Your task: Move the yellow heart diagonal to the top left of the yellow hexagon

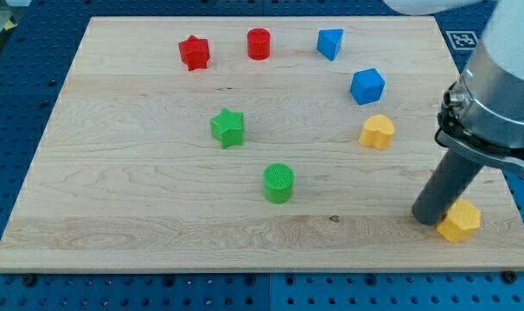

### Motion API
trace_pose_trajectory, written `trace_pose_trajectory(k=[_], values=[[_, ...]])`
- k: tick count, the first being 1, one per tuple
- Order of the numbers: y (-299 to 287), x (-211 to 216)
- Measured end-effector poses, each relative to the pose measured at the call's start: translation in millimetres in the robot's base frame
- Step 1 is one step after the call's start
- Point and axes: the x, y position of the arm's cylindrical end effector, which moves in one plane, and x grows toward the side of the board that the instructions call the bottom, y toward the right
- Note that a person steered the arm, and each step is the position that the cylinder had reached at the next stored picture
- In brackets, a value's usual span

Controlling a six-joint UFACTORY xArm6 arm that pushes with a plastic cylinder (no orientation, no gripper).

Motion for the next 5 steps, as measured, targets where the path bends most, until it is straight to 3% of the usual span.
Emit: trace_pose_trajectory(k=[1, 3, 5], values=[[0, 22], [1, 24], [-27, -22]])
